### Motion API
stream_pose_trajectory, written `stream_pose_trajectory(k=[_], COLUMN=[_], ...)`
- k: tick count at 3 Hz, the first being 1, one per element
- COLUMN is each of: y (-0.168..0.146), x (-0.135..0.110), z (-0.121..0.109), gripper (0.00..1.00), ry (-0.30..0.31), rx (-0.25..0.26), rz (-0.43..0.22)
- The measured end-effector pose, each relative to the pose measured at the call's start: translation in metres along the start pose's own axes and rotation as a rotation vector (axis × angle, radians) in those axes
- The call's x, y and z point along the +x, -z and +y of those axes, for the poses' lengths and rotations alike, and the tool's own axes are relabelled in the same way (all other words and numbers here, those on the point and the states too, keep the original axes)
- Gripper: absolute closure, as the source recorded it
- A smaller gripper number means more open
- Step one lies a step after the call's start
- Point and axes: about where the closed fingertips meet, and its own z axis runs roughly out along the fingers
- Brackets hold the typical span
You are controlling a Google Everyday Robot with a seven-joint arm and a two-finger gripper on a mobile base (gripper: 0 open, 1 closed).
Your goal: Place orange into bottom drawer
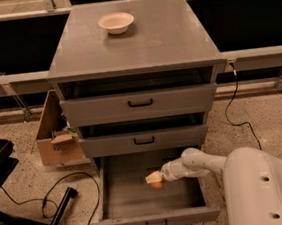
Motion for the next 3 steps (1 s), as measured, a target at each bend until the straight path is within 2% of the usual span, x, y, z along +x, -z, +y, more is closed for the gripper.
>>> stream_pose_trajectory(k=[1, 2, 3], y=[-0.015, -0.030, -0.046], x=[0.005, 0.003, 0.005], z=[-0.034, -0.059, -0.075], gripper=[1.00, 1.00, 1.00], ry=[-0.015, -0.014, -0.011], rx=[-0.041, -0.078, -0.090], rz=[-0.079, -0.154, -0.173])
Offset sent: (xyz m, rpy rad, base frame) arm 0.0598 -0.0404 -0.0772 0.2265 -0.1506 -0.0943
